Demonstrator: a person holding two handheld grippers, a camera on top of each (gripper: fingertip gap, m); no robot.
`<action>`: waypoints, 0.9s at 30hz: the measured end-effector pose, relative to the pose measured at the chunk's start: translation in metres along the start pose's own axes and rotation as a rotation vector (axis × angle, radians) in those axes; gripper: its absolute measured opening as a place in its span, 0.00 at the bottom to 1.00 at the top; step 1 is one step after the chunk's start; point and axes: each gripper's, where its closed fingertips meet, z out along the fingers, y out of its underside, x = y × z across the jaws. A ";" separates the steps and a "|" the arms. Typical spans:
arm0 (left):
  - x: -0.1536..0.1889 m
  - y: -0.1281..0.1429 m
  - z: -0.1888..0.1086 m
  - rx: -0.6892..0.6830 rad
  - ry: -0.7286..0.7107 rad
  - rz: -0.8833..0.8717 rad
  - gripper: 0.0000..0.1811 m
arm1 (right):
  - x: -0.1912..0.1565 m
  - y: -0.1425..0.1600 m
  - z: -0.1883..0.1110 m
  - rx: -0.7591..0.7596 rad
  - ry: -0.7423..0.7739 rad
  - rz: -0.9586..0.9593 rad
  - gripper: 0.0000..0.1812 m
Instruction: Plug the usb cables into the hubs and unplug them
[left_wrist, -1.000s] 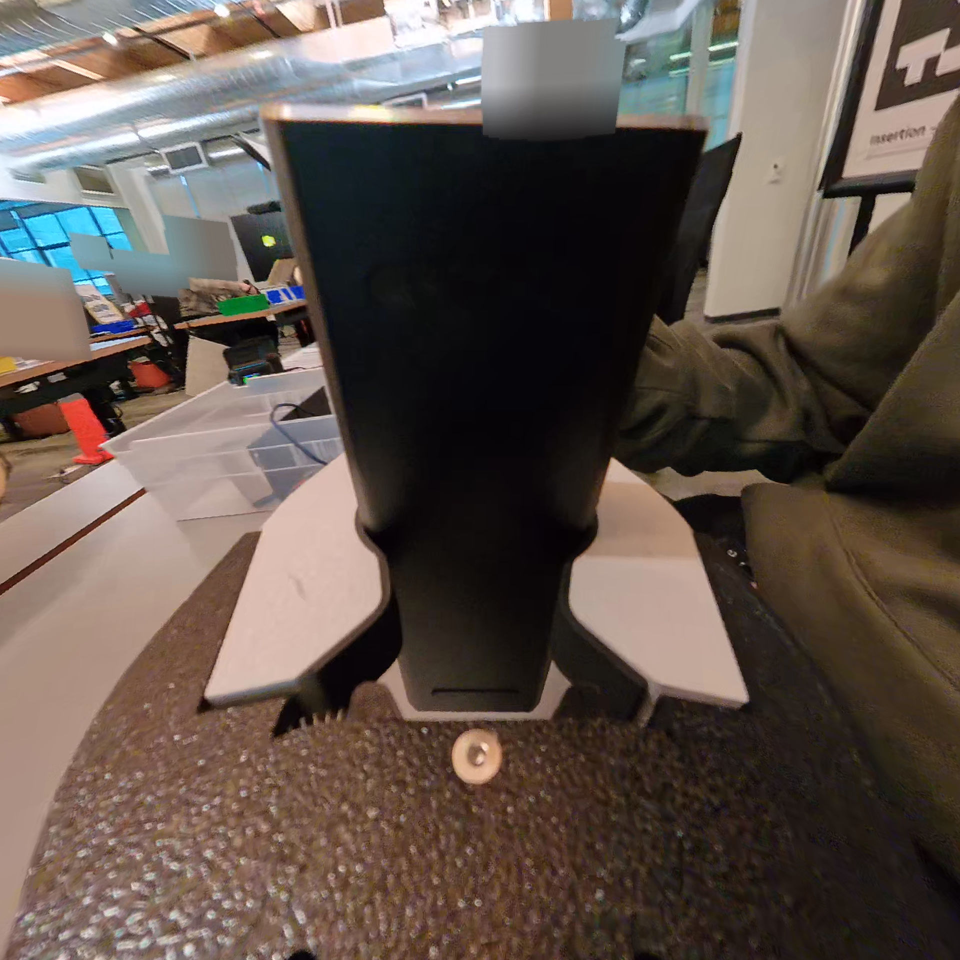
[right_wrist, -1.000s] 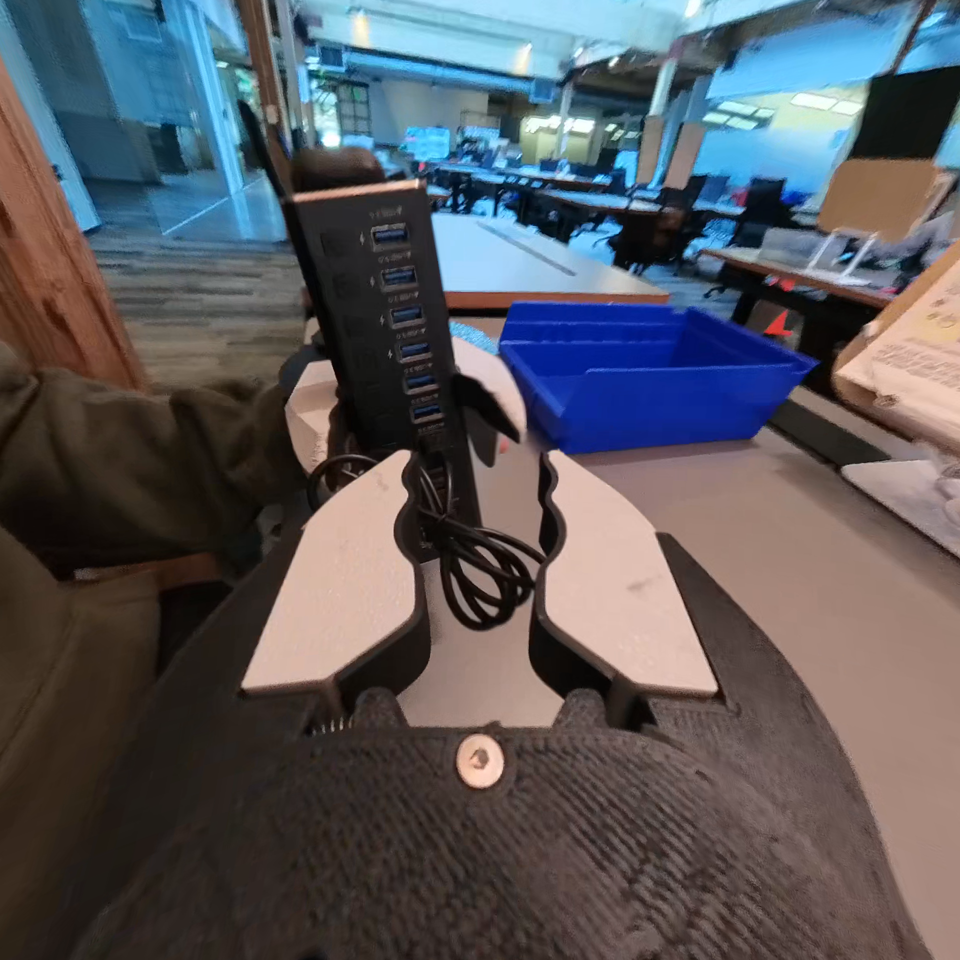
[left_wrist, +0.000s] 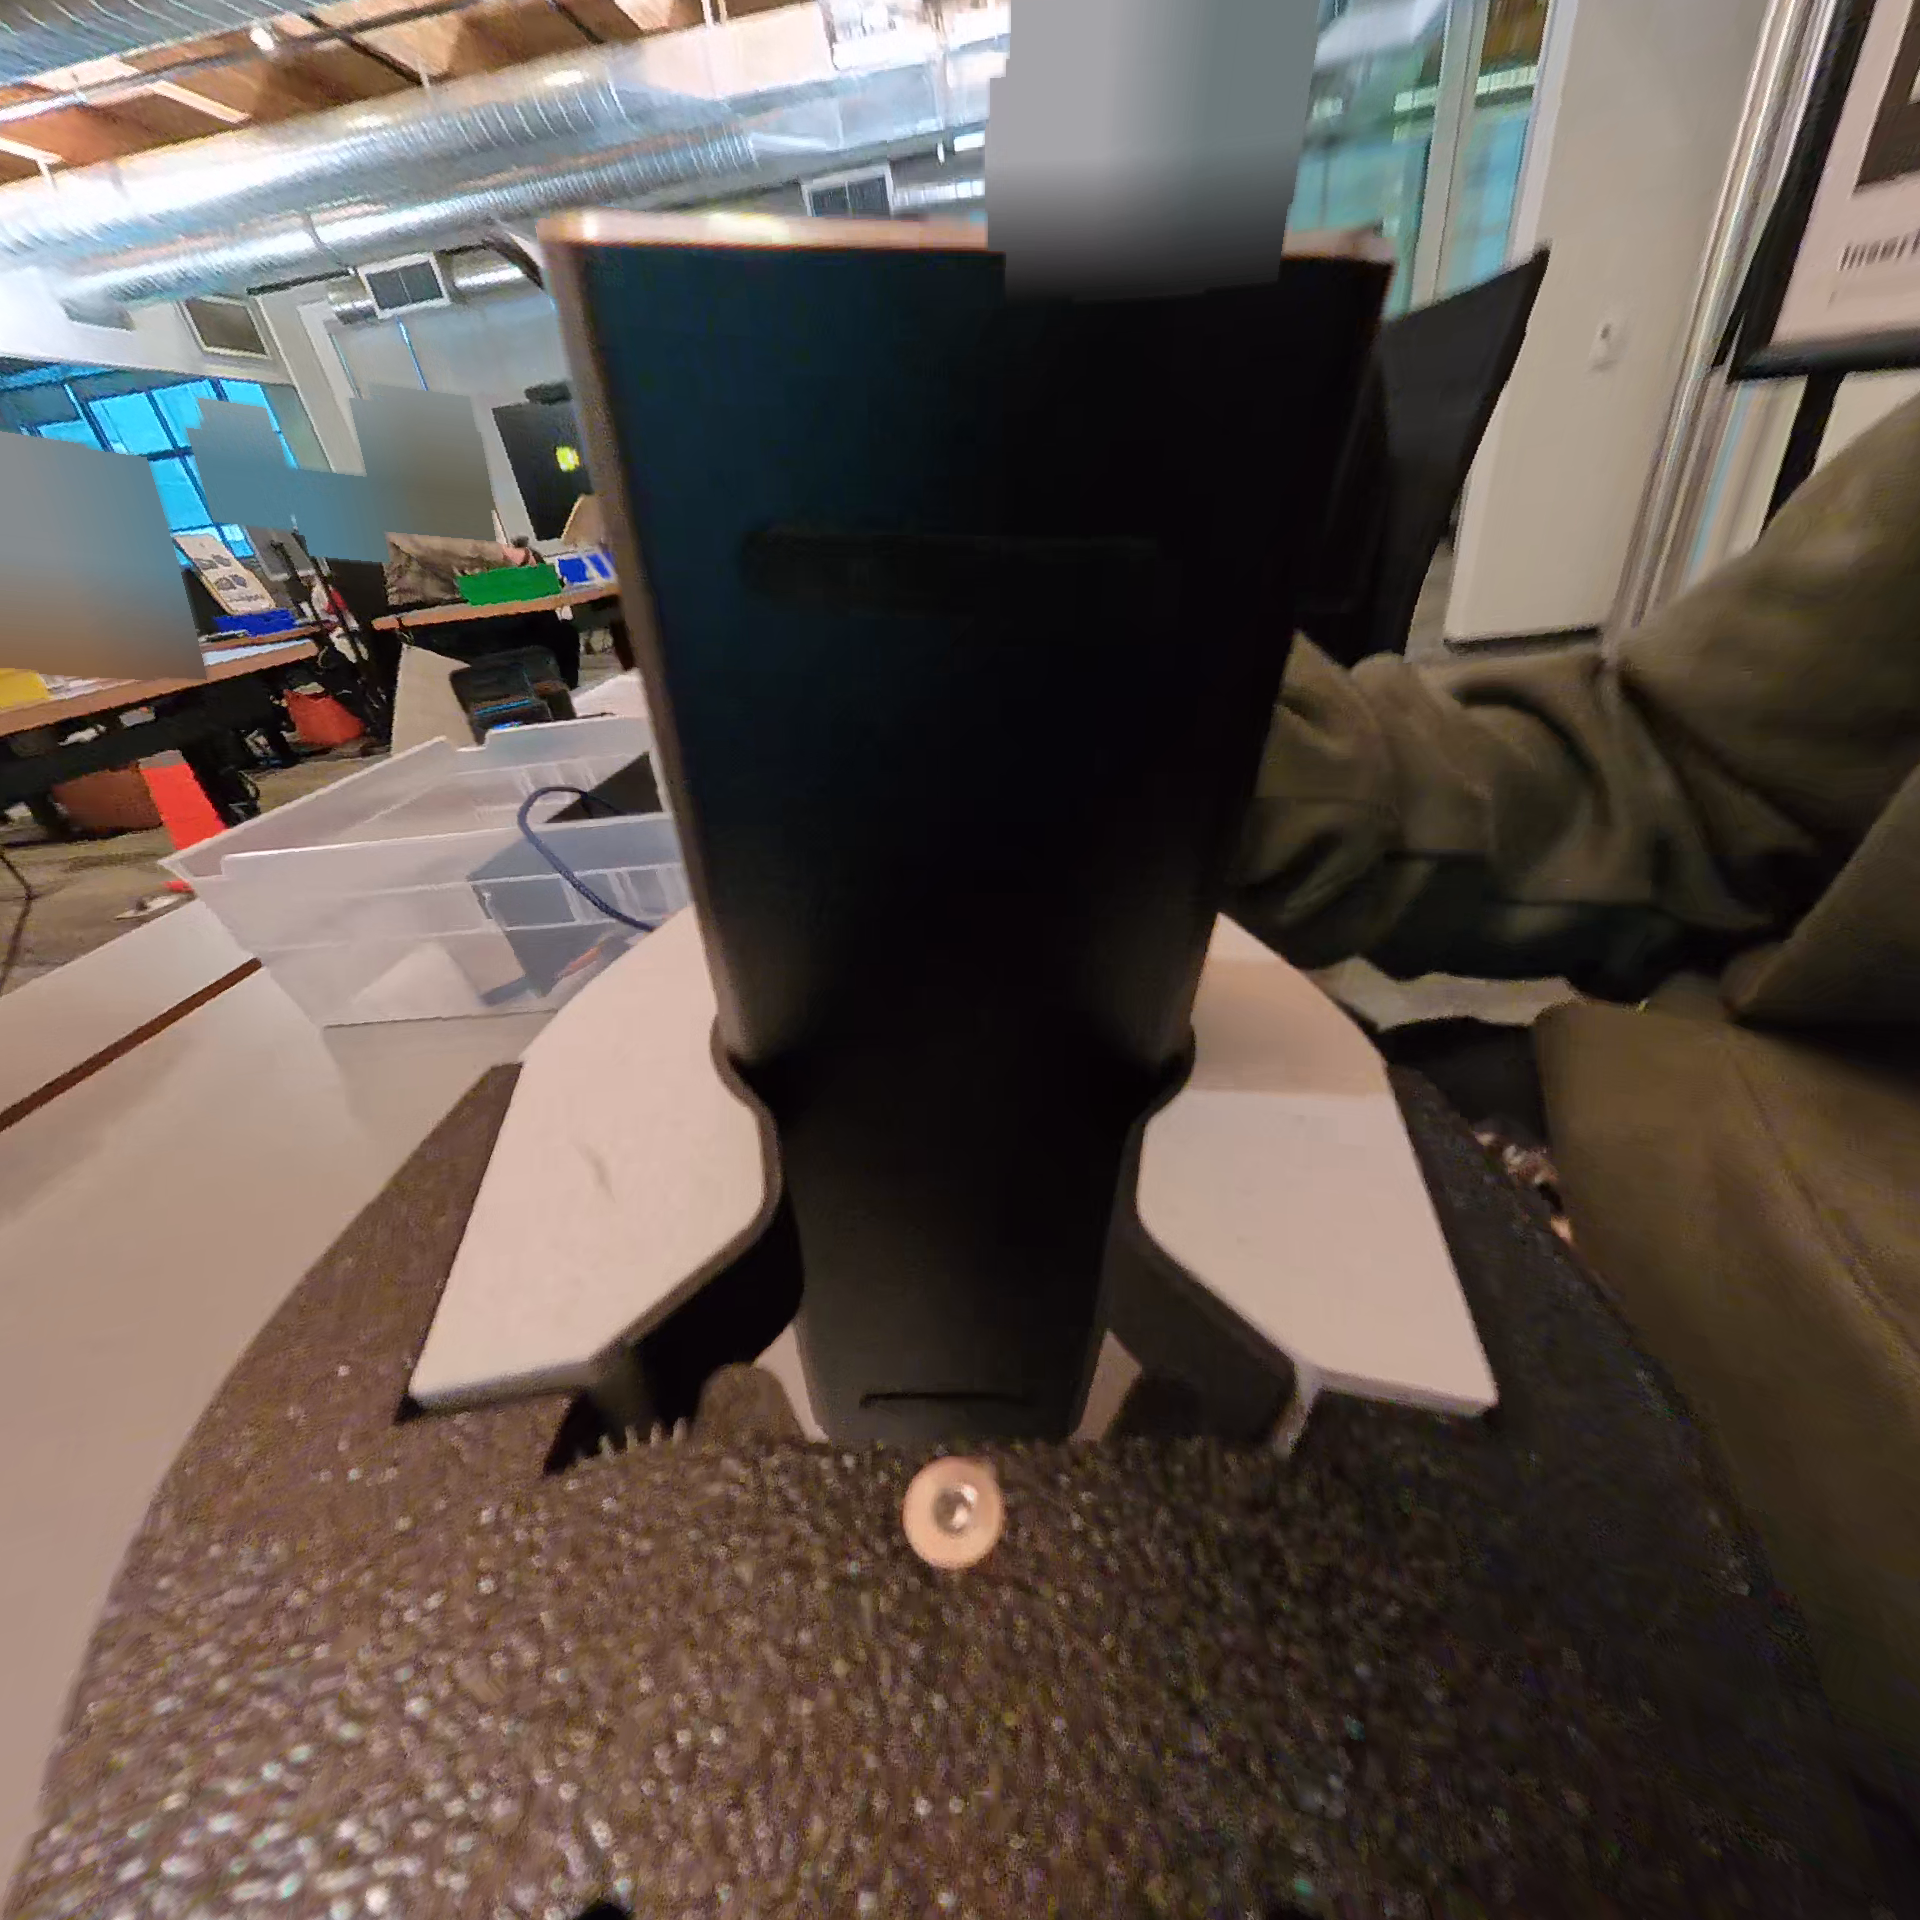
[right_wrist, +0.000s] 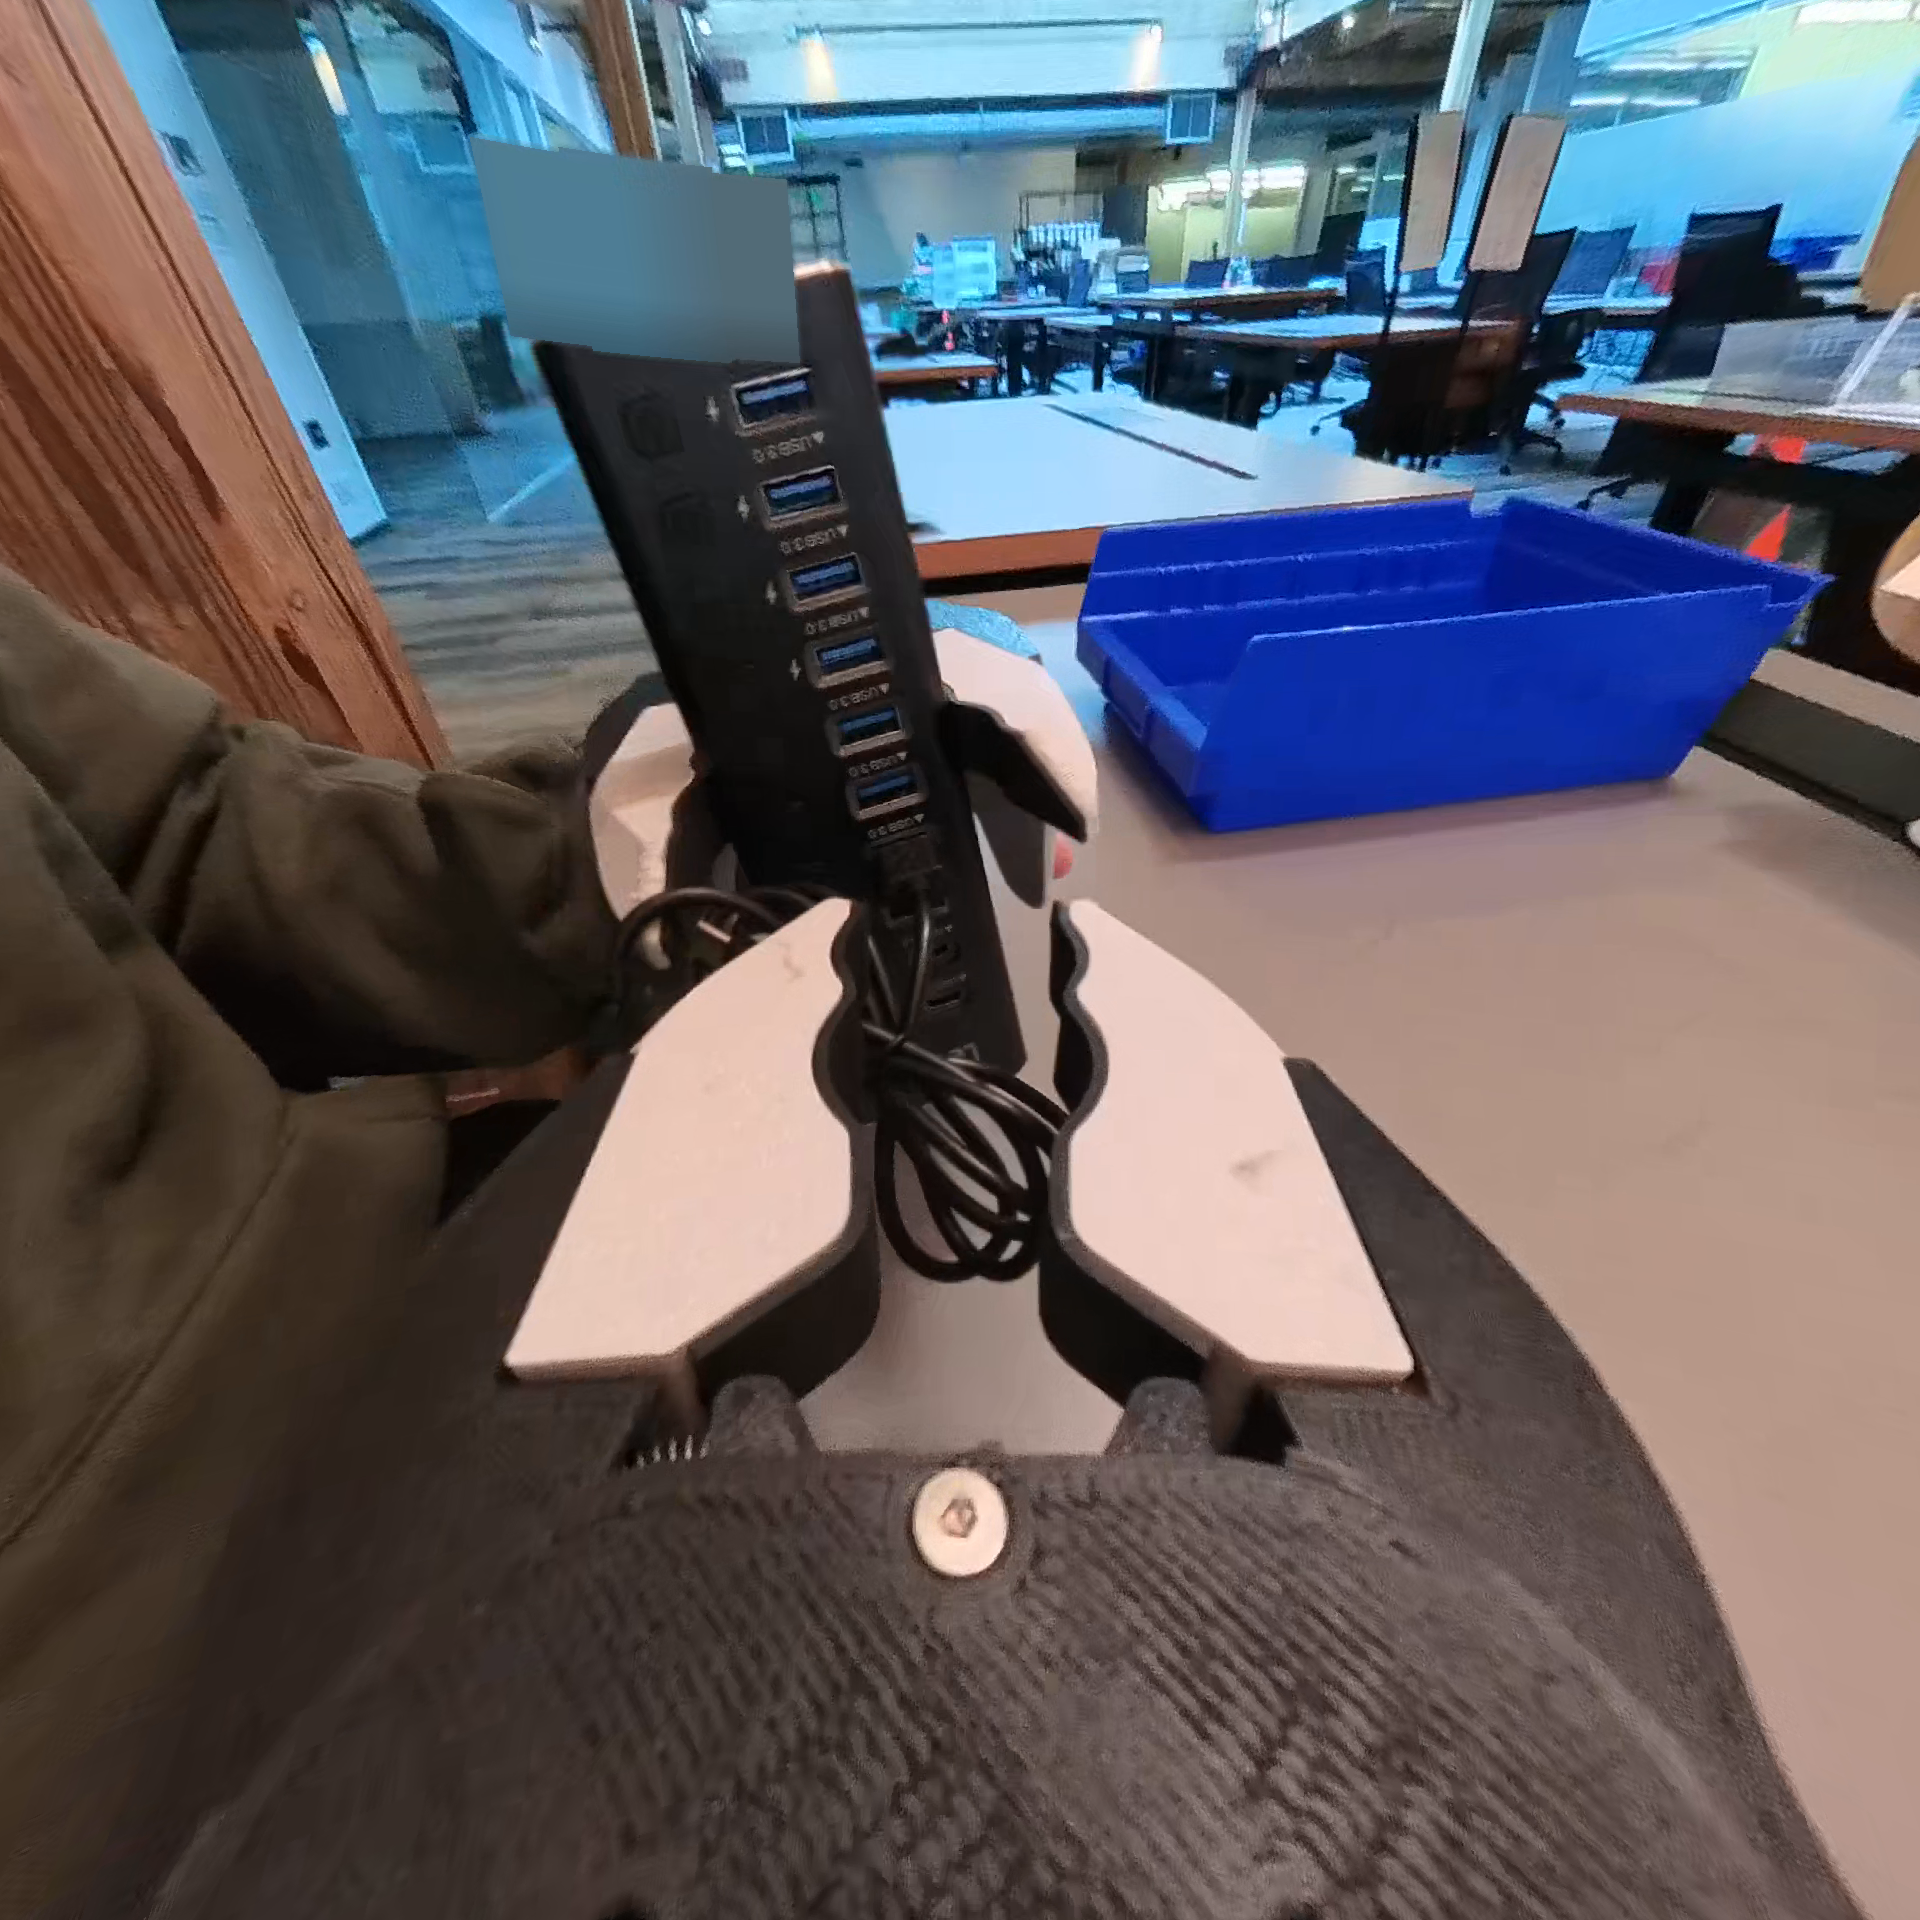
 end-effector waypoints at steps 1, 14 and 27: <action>0.000 -0.002 -0.001 0.017 0.005 -0.015 0.39 | -0.002 -0.001 0.000 0.007 -0.019 0.025 0.18; -0.004 -0.010 -0.003 -0.024 -0.085 0.194 0.41 | 0.021 0.021 -0.013 0.045 -0.196 0.875 0.38; -0.012 0.010 0.000 -0.124 -0.147 0.287 0.40 | 0.013 0.011 0.023 0.195 -0.205 1.109 0.21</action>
